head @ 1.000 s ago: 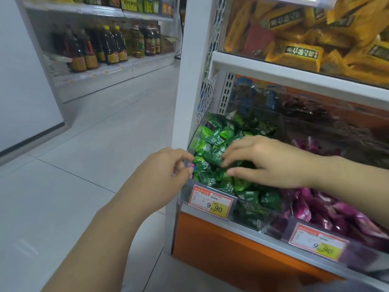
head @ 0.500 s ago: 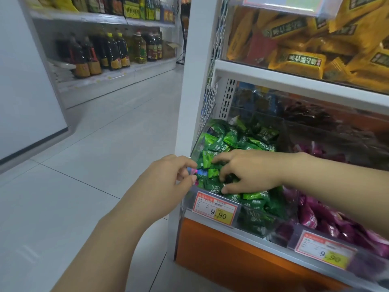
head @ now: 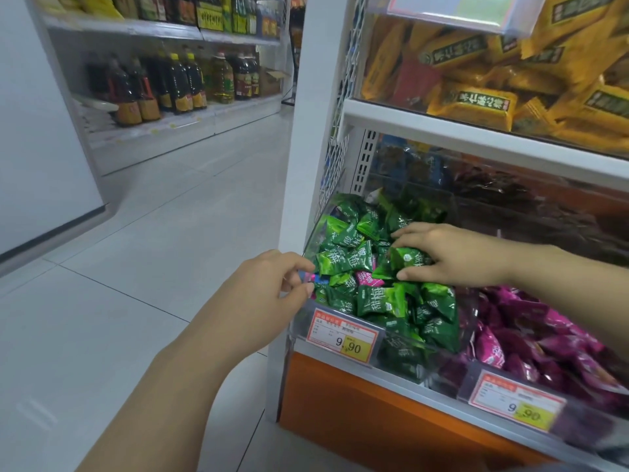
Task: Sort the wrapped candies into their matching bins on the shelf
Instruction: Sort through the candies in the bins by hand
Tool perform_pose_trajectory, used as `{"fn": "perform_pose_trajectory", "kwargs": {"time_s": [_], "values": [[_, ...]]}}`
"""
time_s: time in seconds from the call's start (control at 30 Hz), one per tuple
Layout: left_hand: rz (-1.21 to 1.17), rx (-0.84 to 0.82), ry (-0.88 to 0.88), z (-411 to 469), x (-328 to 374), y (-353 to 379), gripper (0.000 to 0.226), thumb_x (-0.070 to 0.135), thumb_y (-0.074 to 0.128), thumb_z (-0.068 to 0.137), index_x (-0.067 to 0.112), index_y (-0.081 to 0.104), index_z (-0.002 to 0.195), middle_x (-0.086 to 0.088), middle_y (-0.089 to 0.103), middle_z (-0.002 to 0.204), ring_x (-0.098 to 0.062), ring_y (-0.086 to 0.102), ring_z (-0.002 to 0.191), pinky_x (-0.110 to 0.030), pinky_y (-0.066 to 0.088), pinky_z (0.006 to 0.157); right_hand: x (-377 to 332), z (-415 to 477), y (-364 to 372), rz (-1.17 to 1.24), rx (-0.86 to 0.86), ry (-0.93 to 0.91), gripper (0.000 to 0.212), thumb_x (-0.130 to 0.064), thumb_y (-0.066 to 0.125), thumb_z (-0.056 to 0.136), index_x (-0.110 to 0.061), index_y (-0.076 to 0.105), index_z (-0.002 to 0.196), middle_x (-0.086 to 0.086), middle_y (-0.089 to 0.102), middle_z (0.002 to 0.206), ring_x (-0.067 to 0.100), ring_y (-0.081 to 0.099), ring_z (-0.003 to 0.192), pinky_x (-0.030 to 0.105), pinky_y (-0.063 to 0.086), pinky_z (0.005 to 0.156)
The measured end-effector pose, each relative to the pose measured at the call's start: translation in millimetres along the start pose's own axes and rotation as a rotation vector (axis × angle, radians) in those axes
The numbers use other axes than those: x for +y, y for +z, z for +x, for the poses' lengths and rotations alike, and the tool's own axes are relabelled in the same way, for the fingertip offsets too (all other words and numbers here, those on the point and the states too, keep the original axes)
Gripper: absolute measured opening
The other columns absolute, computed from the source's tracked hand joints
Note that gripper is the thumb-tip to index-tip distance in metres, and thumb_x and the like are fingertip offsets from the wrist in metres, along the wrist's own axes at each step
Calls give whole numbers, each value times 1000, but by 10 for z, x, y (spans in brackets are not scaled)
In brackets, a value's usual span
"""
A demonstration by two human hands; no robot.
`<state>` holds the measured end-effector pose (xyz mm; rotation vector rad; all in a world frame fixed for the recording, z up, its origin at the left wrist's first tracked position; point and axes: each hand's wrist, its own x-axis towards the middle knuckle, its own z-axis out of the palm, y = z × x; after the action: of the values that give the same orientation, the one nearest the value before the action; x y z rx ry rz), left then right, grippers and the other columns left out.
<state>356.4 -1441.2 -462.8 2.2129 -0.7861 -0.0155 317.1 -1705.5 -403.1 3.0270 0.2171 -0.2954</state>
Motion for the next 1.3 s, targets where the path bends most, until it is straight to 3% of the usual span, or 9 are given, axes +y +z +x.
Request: {"fn": "perform_pose_trajectory", "kwargs": {"time_s": [0.1, 0.23, 0.37, 0.43, 0.53, 0.7, 0.87, 1.07, 1.3], "values": [[10, 2, 2, 5, 3, 3, 23, 31, 55, 93, 35, 59, 115, 13, 54, 90, -2, 54, 89, -6, 36, 68, -14, 59, 63, 44, 97, -5, 57, -44, 58, 88, -18, 46, 137, 0, 38, 145, 14, 38, 131, 18, 22, 104], [20, 6, 7, 7, 12, 4, 23, 30, 55, 93, 35, 59, 115, 12, 54, 90, -1, 53, 89, -6, 37, 68, -15, 126, 97, -29, 276, -19, 49, -37, 66, 85, -32, 51, 131, -3, 46, 130, 19, 43, 120, 35, 37, 102], [22, 8, 13, 5, 11, 2, 23, 30, 54, 93, 35, 59, 115, 13, 53, 89, 1, 52, 89, -5, 37, 67, -127, 160, 69, -97, 419, -147, 30, -29, 70, 82, -30, 66, 111, -7, 60, 111, 20, 49, 106, 44, 44, 92], [21, 7, 14, 7, 8, 4, 23, 30, 54, 93, 34, 60, 115, 12, 53, 89, -1, 53, 89, -6, 37, 68, -233, 153, 44, -90, 349, -223, 16, -34, 63, 87, -33, 69, 102, -17, 64, 101, 12, 49, 101, 38, 37, 96], [18, 10, 13, 17, 12, 7, 23, 30, 55, 93, 33, 60, 115, 11, 54, 88, -2, 54, 88, -10, 39, 72, -305, 219, 94, -154, 126, -220, 23, -39, 52, 93, -36, 66, 111, -20, 64, 107, 7, 44, 107, 29, 26, 98], [22, 11, 17, 5, 13, 6, 24, 31, 55, 93, 34, 59, 116, 13, 53, 89, -1, 54, 88, -9, 38, 71, -253, 371, 105, -207, 55, -92, 38, -48, 54, 89, -34, 57, 125, -8, 64, 109, 13, 40, 105, 34, 33, 96], [8, 9, 20, 2, 5, -3, 22, 30, 56, 93, 35, 59, 114, 14, 53, 88, 0, 54, 87, -6, 37, 69, -123, 319, 53, -207, 97, 13, 34, -60, 53, 84, -28, 66, 85, -6, 65, 87, 13, 44, 94, 32, 40, 88], [32, 11, 25, 34, 2, 11, 23, 32, 54, 93, 36, 58, 116, 14, 52, 87, 2, 51, 87, -5, 34, 67, -182, 325, 90, -171, 18, 70, 46, -52, 56, 86, -33, 54, 127, -13, 54, 84, 16, 41, 105, 33, 32, 93], [24, 11, 18, 16, 11, 20, 25, 30, 55, 93, 36, 58, 117, 13, 52, 87, 2, 52, 87, -6, 37, 68, -296, 465, 174, -153, 62, 149, 33, -60, 65, 75, -29, 60, 82, -9, 56, 83, 18, 39, 96, 40, 31, 97]]}}
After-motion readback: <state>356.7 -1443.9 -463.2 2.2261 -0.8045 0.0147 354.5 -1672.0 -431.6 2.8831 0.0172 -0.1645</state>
